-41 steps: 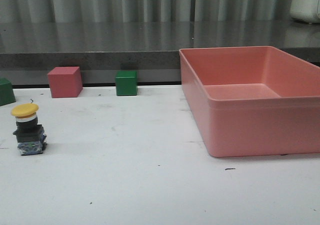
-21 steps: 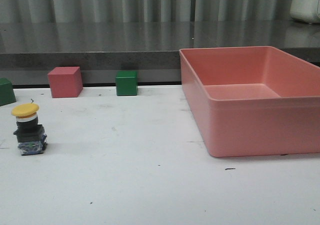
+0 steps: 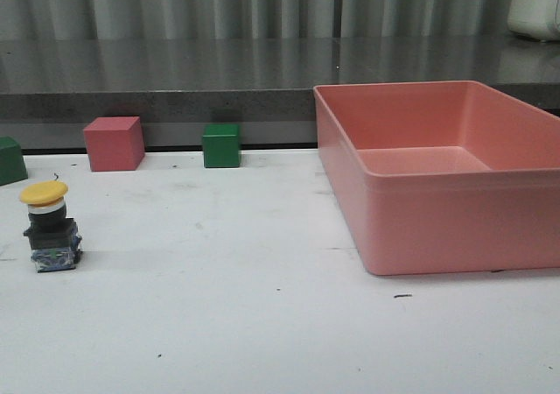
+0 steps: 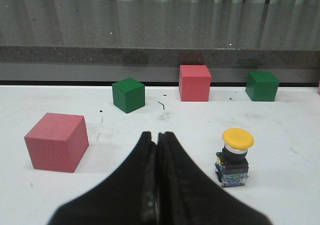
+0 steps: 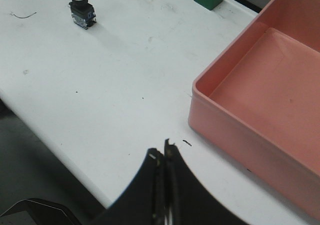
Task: Place and stand button with both arms
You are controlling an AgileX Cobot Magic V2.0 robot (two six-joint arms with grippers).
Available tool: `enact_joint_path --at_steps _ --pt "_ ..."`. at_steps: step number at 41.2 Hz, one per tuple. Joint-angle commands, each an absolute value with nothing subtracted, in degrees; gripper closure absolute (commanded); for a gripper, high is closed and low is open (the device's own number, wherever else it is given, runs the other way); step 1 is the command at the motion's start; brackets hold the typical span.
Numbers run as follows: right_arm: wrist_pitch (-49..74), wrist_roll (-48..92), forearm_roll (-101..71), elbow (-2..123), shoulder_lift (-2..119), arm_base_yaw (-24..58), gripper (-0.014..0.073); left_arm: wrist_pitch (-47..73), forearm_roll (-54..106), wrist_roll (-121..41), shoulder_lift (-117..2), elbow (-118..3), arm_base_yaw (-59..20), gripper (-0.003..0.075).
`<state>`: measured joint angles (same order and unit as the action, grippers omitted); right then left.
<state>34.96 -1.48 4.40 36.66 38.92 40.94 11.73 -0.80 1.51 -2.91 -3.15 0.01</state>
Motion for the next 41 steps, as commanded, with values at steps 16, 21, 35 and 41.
enact_joint_path --at_steps 16,21,35,41 --pt "31.22 -1.36 4.43 38.16 38.72 40.66 0.0662 0.63 0.73 2.95 1.65 1.38 -0.66 0.074" --pt "31.29 -1.36 4.43 38.16 38.72 40.66 0.0662 0.0 0.63 2.95 1.65 1.38 -1.46 0.074" --pt "31.29 -1.36 4.43 38.16 38.72 40.66 0.0662 0.0 0.63 2.95 1.65 1.38 -1.95 0.074" --pt "31.29 -1.36 4.43 38.16 38.72 40.66 0.0662 0.0 0.63 2.95 1.65 1.38 -2.81 0.074"
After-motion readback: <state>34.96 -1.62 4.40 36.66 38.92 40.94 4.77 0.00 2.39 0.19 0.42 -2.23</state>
